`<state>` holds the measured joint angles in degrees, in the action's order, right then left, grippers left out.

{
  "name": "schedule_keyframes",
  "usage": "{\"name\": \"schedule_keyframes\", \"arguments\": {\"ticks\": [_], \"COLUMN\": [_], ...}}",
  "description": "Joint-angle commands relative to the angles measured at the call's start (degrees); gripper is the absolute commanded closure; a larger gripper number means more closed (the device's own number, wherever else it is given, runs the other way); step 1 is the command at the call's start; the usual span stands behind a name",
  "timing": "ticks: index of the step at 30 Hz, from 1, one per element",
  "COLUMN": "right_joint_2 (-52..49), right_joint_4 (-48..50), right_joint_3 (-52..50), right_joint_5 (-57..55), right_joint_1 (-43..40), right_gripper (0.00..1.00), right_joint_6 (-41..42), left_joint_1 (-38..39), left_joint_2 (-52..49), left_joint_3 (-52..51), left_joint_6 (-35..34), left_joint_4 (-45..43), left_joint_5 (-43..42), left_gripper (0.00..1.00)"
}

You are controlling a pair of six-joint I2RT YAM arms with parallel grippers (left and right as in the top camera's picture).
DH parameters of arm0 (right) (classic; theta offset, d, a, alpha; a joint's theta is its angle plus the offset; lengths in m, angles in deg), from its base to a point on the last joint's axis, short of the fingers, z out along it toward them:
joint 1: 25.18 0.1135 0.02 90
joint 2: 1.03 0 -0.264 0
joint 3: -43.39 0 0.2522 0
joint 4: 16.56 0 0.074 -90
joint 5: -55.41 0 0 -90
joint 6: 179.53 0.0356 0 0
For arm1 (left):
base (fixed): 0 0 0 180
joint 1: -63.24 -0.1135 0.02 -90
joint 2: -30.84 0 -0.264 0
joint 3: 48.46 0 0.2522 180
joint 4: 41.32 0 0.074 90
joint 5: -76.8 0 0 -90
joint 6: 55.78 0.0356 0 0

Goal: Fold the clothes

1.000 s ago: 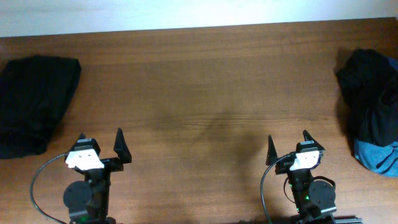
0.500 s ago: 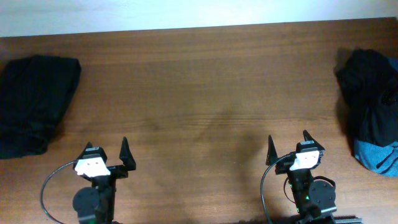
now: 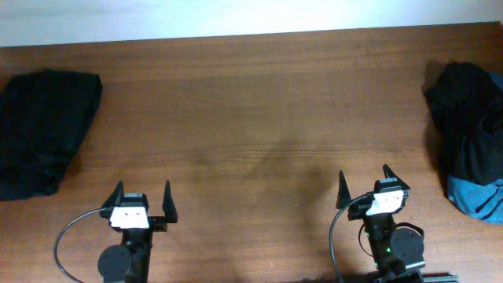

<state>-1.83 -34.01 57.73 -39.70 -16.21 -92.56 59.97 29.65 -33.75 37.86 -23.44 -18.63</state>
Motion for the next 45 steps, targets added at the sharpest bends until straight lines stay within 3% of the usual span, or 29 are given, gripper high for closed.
{"name": "schedule_keyframes", "arguments": {"ticks": [1, 13, 45], "right_joint_2": [0.59, 0.59, 0.59], "right_joint_4": [-0.44, -0.44, -0.44], "right_joint_3": [-0.26, -0.26, -0.26], "right_joint_5": [-0.52, -0.52, -0.52], "right_joint_1": [-0.46, -0.46, -0.46], "right_gripper": [0.01, 0.01, 0.01], "right_joint_6": [0.09, 0.09, 0.09], "left_joint_1": [1.81, 3.58, 3.61], "left_joint_2": [0.90, 0.90, 0.79], "left_joint_3": [-0.44, -0.44, -0.42], "left_joint_6": [5.57, 3.52, 2.89], "left_joint_4": [0.48, 0.66, 0.63], "left_joint_5": [2.84, 6.82, 6.54], "left_gripper": [0.01, 0.01, 0.01]}}
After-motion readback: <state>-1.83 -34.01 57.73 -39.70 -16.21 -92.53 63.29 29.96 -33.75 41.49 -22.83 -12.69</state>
